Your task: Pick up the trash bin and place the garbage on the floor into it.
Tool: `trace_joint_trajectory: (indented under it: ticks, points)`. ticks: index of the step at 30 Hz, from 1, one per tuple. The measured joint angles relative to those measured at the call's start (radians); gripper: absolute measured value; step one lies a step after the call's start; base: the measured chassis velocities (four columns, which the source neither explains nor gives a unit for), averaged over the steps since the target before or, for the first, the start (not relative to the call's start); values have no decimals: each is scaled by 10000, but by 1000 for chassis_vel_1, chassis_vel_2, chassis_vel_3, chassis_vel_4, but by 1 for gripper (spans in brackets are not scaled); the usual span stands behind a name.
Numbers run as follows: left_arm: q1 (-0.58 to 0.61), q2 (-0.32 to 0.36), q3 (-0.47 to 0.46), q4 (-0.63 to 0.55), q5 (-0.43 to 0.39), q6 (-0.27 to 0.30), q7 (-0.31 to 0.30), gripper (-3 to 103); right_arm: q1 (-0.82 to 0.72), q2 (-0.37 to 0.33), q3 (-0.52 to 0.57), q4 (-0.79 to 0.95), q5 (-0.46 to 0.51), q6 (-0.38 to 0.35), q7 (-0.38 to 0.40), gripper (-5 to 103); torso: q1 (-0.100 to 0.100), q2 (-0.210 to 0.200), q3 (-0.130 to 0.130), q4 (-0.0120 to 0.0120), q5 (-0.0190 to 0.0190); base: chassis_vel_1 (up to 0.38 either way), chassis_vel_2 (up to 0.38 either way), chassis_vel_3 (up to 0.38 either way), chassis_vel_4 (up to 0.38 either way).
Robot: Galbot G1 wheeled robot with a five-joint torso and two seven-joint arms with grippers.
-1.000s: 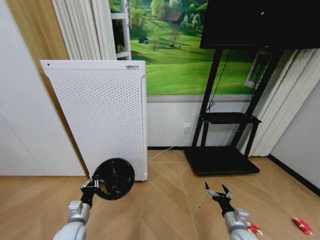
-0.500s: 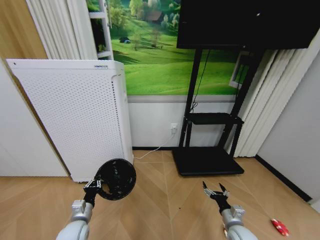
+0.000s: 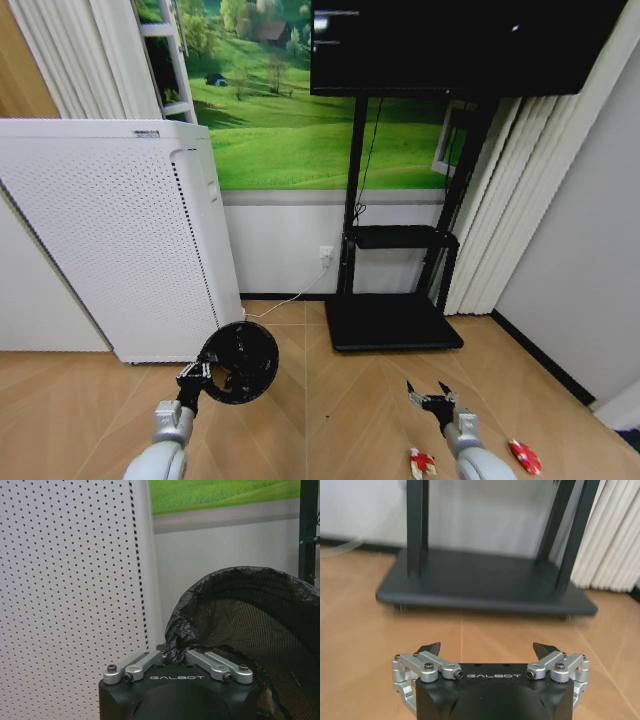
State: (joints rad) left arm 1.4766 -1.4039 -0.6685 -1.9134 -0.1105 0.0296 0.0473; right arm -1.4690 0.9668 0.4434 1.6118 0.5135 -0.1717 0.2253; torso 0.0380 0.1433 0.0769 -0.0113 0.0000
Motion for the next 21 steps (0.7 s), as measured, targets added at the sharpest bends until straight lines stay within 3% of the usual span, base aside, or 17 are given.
trace_joint_trajectory:
  ticks: [7,16,21]
  points:
    - [-30,-102,253,396,142,-278,1,3,-311,-54,-715,-951,131,-424,659,100,-1,1,0,-5,4,17,16,-15,-18]
    - [-242,-198,486,734,212,-332,6,3,-71,387,-1048,-2025,135,-473,523,100,-1,0,0,-1,1,0,0,0,0]
    - [-293,-221,539,914,267,-332,2,3,127,646,-1212,-2538,-320,-179,196,100,0,0,0,-1,0,0,0,0,0]
